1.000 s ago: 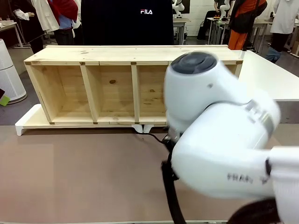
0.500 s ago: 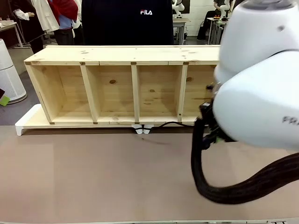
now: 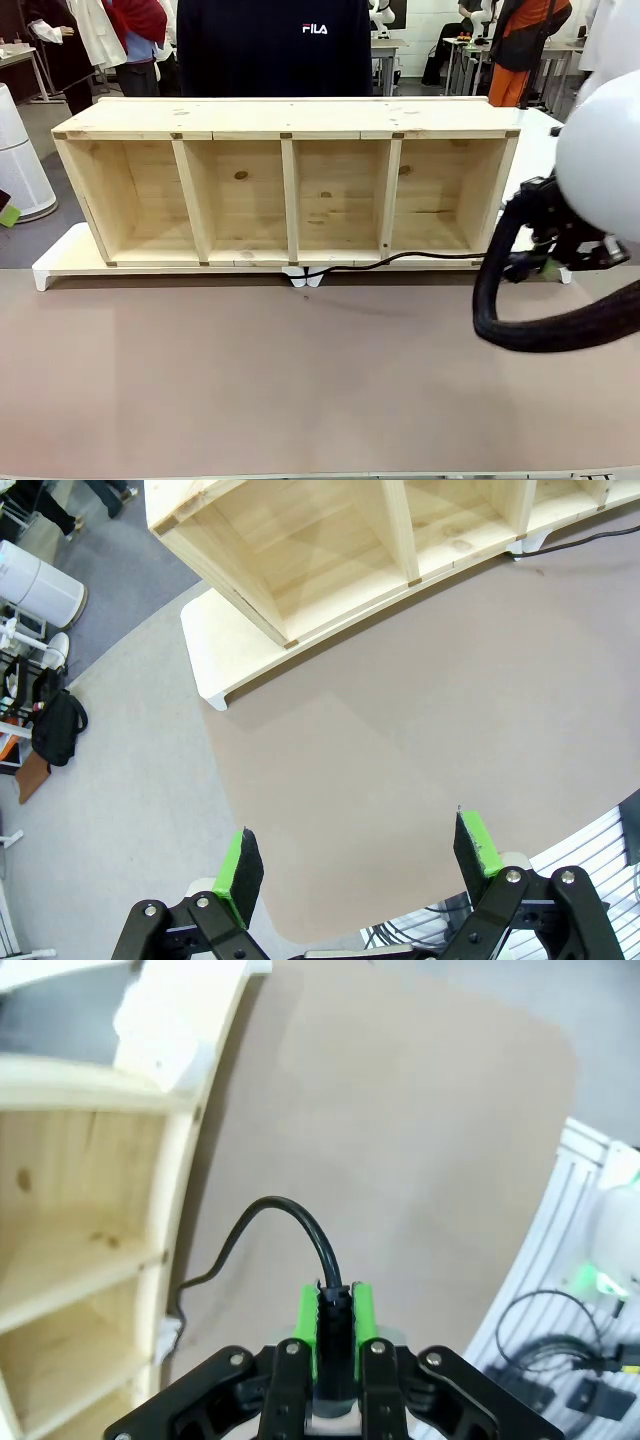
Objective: Perform cable management.
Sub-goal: Pull the grasped Power Cable to the location of the Power Strip, then release the Power Cable when the human grasps it.
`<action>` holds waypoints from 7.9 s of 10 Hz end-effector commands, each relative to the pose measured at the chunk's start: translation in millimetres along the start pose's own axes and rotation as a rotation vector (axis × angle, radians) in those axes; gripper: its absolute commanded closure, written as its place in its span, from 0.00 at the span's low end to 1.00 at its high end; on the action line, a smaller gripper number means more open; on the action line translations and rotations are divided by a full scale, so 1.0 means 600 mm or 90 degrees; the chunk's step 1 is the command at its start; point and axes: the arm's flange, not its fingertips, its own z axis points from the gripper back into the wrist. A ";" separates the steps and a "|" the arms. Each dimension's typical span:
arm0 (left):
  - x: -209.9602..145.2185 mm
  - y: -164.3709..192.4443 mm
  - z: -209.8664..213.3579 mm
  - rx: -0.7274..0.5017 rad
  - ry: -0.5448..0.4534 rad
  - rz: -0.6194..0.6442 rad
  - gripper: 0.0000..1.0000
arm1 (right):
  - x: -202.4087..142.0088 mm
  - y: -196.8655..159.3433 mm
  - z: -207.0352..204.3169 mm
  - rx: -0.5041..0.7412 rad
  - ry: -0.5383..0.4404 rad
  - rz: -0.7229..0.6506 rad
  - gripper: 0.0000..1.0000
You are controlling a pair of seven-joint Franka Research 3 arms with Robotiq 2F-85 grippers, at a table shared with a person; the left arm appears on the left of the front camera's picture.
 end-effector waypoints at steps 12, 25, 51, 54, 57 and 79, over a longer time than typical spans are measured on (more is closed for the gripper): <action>-0.001 0.000 0.000 -0.003 -0.001 0.000 0.00 | 0.171 0.023 -0.107 -0.064 -0.163 0.249 0.83; -0.001 0.000 0.000 -0.003 -0.001 0.000 0.00 | 0.150 0.115 -0.047 -0.005 -0.193 0.404 0.83; -0.001 0.000 0.000 -0.003 -0.001 0.000 0.00 | 0.272 0.293 -0.159 0.147 -0.174 0.717 0.83; -0.001 0.000 0.000 -0.003 -0.001 0.000 0.00 | 0.272 0.293 -0.159 0.147 -0.174 0.717 0.83; -0.001 0.000 0.000 -0.003 -0.001 0.000 0.00 | 0.272 0.293 -0.159 0.147 -0.174 0.717 0.83; -0.001 0.000 0.000 -0.003 -0.001 0.000 0.00 | 0.272 0.293 -0.159 0.147 -0.174 0.717 0.83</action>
